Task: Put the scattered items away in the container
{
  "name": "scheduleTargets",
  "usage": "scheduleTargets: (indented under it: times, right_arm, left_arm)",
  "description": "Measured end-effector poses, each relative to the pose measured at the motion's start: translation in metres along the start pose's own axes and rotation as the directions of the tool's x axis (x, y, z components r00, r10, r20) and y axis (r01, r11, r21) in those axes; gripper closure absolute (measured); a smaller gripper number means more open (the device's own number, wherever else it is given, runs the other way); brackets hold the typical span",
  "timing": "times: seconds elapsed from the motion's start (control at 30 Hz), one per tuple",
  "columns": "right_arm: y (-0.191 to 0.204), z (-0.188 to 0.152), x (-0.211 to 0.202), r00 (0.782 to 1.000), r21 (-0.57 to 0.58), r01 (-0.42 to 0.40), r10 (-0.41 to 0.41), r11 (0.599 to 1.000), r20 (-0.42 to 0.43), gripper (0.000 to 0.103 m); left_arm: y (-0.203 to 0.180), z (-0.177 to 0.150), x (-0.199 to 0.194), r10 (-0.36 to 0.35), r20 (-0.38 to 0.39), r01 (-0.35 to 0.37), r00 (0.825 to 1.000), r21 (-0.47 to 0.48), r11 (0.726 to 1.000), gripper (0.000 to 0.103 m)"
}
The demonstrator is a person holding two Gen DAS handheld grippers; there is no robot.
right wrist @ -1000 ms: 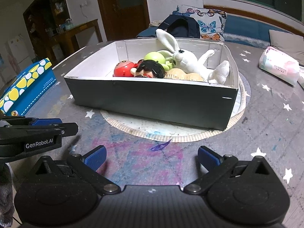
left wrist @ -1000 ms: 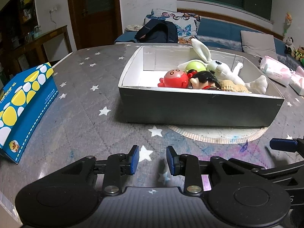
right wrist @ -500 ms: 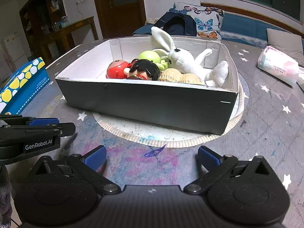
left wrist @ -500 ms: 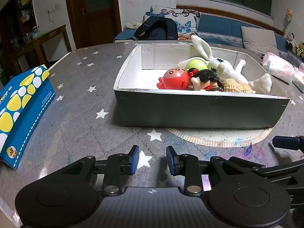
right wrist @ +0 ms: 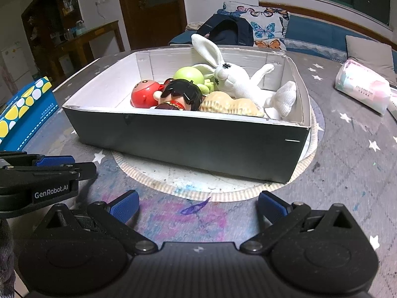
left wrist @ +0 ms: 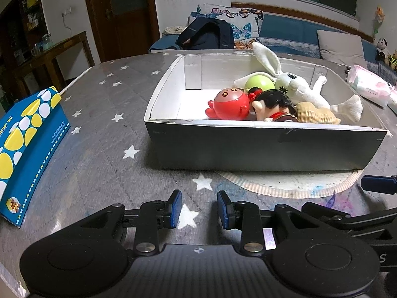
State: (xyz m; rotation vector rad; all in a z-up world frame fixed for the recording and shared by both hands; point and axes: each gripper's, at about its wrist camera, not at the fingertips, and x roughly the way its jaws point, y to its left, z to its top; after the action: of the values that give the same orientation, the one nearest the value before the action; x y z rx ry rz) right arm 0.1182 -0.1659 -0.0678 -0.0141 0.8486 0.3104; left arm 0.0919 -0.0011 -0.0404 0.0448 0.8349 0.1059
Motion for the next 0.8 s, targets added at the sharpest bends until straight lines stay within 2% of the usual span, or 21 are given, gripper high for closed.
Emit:
scheduleTargets:
  times: [0.8]
  right_arm:
    - [-0.003,0.007,0.009,1.000,-0.002,0.010,-0.010,1.000,-0.006,0.000]
  left_arm:
    - [-0.004,0.011,0.012,0.008,-0.014,-0.008,1.000,0.006,1.000,0.069]
